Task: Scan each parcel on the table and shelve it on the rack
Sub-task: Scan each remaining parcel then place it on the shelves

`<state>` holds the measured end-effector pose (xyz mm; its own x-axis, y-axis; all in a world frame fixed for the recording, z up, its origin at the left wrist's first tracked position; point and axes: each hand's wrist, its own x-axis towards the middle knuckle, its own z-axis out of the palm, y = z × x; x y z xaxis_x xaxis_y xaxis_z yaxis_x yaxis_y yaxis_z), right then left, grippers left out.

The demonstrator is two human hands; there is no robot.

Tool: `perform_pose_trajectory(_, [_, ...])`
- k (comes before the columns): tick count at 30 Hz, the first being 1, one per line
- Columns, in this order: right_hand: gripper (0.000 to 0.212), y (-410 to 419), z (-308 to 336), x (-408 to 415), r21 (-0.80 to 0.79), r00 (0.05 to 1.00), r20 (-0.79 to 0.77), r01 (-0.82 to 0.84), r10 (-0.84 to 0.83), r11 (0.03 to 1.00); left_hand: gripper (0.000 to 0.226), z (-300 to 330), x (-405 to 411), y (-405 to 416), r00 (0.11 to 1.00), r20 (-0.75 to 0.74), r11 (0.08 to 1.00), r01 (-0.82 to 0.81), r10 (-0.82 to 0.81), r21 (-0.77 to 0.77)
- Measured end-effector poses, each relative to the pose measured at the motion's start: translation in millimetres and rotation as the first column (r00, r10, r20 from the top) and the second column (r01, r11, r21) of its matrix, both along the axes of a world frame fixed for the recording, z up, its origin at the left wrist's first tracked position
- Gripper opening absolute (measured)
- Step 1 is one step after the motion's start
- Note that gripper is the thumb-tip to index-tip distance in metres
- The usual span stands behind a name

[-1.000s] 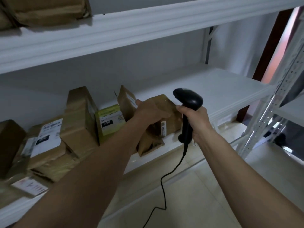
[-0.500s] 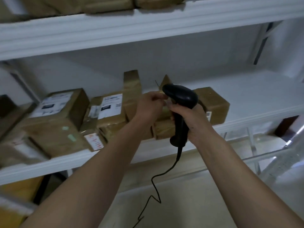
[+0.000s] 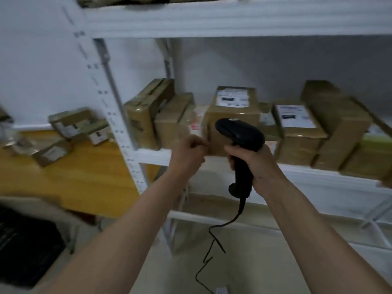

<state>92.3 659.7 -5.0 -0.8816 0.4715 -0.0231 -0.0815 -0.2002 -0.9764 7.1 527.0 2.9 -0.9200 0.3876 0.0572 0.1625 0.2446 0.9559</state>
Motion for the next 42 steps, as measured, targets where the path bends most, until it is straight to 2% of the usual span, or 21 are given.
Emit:
perform_pose_trajectory(3, [0.011,-60,-17,-35,-0.008,0.998,0.049,-0.048,0.048,0.999,0.033,-23,-35,-87,0.982,0.093,0.987,-0.161,0.162,-0.026])
perform_pose_trajectory(8, [0.016,-162,-47,-82,-0.05,0.983,0.145,-0.104,0.11,0.993,0.029,-47,-73,-208,0.928,0.209,0.951,-0.294,0.309,-0.099])
perform_pose_trajectory(15, [0.016,-257,-66,-133,-0.032,0.956,0.222,-0.189,0.191,0.982,0.028,-64,-100,-315,0.848,0.261,0.887,-0.45,0.461,-0.104])
perform_pose_trajectory(23, [0.013,-302,-77,-200,-0.019,0.948,0.24,-0.211,0.209,0.977,0.026,-75,-143,-363,0.777,0.316,0.831,-0.551,0.544,-0.078])
perform_pose_trajectory(30, [0.012,-333,-92,-282,-0.057,0.93,0.255,-0.258,0.264,0.965,0.022,-82,-222,-389,0.784,0.317,0.84,-0.536,0.533,-0.085])
perform_pose_trajectory(42, [0.011,-356,-89,-455,-0.141,0.915,0.329,-0.195,0.232,0.971,0.023,-94,-397,-397,0.82,0.335,0.885,-0.442,0.464,-0.144])
